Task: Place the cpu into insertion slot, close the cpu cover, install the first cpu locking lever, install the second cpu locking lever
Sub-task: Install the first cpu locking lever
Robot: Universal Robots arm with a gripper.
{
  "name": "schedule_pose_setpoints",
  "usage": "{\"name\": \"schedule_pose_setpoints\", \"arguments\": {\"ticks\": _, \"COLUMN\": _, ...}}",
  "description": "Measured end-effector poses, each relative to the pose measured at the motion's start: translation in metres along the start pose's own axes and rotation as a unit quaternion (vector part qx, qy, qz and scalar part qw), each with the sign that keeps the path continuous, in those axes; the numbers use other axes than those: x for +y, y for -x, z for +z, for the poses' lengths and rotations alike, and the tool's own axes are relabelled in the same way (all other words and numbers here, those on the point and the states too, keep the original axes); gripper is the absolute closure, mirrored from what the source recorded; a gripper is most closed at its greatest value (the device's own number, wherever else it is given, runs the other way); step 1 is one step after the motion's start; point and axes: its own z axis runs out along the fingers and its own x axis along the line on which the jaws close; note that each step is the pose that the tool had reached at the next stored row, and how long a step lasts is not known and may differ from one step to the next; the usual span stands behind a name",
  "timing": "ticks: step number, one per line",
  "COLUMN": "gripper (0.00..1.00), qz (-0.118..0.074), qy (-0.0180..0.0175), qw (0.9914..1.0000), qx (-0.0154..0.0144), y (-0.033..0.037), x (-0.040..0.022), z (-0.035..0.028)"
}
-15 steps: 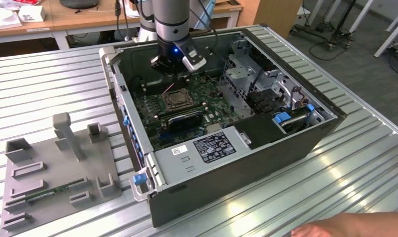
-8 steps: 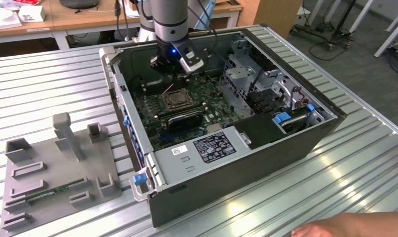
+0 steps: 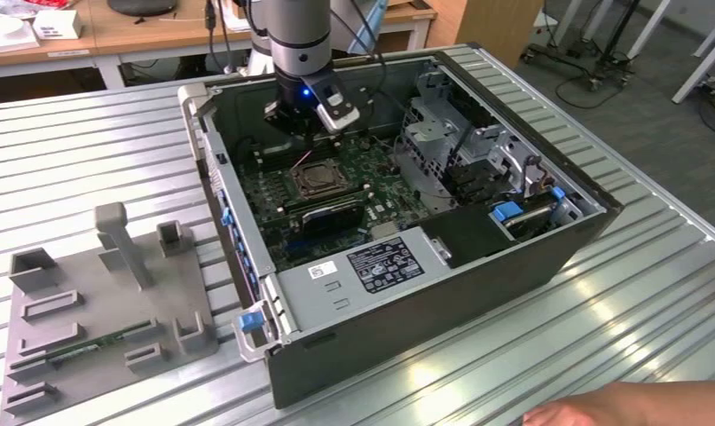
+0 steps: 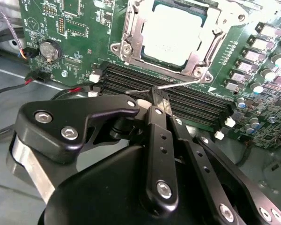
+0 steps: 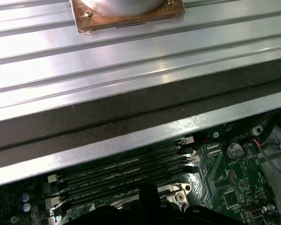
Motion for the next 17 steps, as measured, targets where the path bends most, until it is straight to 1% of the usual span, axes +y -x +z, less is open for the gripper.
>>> {"name": "schedule_pose_setpoints", "arguments": {"ticks": 5, "gripper": 0.89, "qz": 0.001, "qy": -0.0001, "qw": 1.0, "qx": -0.0003, "y": -0.0019, "x": 0.0041, "z": 0.003}}
{"name": "schedule_pose_setpoints", "arguments": {"ticks": 8, "gripper": 0.89, "qz": 0.004, "qy": -0.0004, "qw": 0.99999, "qx": -0.0008, "y": -0.0022, "x": 0.0039, "z": 0.0045}}
{"name": "schedule_pose_setpoints", "arguments": {"ticks": 17, "gripper": 0.89, "qz": 0.016, "qy": -0.0016, "qw": 0.99987, "qx": -0.0037, "y": -0.0026, "x": 0.003, "z": 0.0084}}
